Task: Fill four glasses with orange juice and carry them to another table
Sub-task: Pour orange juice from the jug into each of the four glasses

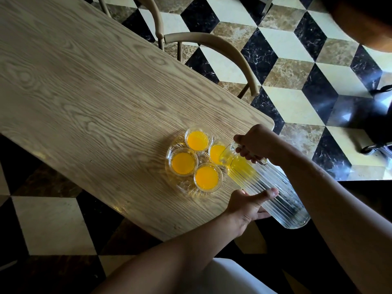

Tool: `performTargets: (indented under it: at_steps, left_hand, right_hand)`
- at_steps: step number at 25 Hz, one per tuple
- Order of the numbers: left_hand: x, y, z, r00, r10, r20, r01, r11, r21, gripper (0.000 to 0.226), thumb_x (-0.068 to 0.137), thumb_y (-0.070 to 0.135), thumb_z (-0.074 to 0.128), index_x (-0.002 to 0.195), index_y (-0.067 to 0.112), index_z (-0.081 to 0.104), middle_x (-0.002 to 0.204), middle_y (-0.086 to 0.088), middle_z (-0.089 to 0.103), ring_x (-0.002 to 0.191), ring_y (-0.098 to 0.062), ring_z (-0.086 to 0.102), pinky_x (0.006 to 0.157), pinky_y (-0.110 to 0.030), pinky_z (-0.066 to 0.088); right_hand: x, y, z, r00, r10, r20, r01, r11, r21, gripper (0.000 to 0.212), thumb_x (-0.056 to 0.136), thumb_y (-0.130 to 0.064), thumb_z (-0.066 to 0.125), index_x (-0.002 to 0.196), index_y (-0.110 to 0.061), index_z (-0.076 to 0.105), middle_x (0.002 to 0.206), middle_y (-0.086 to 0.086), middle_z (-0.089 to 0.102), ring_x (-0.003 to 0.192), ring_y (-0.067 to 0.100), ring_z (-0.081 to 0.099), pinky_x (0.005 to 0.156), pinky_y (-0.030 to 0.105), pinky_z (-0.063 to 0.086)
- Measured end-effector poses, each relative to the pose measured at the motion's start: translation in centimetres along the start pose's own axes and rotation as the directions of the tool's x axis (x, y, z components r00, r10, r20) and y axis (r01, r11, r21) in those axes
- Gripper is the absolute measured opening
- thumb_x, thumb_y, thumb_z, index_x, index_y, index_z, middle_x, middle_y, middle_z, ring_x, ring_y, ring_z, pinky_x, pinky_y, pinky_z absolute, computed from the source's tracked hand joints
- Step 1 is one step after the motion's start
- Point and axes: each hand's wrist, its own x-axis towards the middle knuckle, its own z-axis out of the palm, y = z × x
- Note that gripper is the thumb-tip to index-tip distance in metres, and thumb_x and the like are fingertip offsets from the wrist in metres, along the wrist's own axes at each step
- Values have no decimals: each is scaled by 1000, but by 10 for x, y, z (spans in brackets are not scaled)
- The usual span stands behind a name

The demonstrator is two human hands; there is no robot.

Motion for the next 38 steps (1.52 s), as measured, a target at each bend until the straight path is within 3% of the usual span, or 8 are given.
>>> performTargets:
  at_steps: [6,11,14,18,21,25,31,38]
  left_hand:
    - [5,2,-1,998,-33,51,36,998,-54,47,77,26,95,103,2,64,132,-28,65,121,-47,68,78,-42,68]
    - [6,2,-2,990,-25,136,39,994,-104,40,80,25,93,104,6,67,83,-2,82,83,-25,80,72,-38,67]
    - [7,-1,-2,986,-11,164,35,989,-141,48,75,28,95,108,4,68,73,0,81,74,-21,81,73,-39,67]
    - [5,2,1,991,0,130,21,987,-161,91,58,36,100,128,-5,60,105,-18,74,89,-32,78,77,-43,67]
    - [5,2,4,991,12,134,13,982,-188,107,51,39,104,136,-5,56,102,-17,74,80,-28,80,74,-42,67]
    - [6,0,2,977,39,211,6,978,-208,103,46,43,105,130,1,61,77,-2,82,76,-22,82,74,-40,67]
    - [0,-2,-1,978,8,207,27,986,-166,108,43,43,107,128,-4,60,78,-6,82,78,-25,82,72,-41,67]
    - [-3,0,-2,975,25,219,12,985,-169,88,55,35,100,124,-4,62,74,-7,79,76,-26,81,73,-41,67]
  right_hand:
    - [-3,-10,-2,996,-84,-33,83,996,-46,44,100,-31,59,69,-2,68,61,11,66,45,22,54,47,27,41]
    - [4,-15,0,998,-59,-8,58,994,-98,46,99,-35,59,67,-4,67,58,7,67,45,21,56,46,26,43]
    - [7,-16,1,999,-37,0,37,992,-122,47,99,-38,59,66,-6,67,52,4,65,42,18,55,44,25,42]
    - [3,-18,3,998,-64,-13,62,990,-123,46,98,-38,62,66,-5,69,54,5,67,45,20,57,46,27,44]
    - [-2,-22,3,993,-110,-37,104,983,-150,46,97,-37,64,68,-2,71,57,7,70,51,23,61,51,31,48]
    - [-12,-26,1,994,-103,-33,97,983,-156,46,98,-38,63,73,-1,72,65,11,70,56,24,61,55,34,48]
    - [-31,-23,1,998,-63,-15,61,994,-87,43,101,-36,59,77,-1,68,65,9,63,49,18,53,48,27,40]
    - [-39,-26,2,990,-121,-74,108,981,-163,48,100,-41,60,87,3,74,67,9,67,49,18,54,46,24,38]
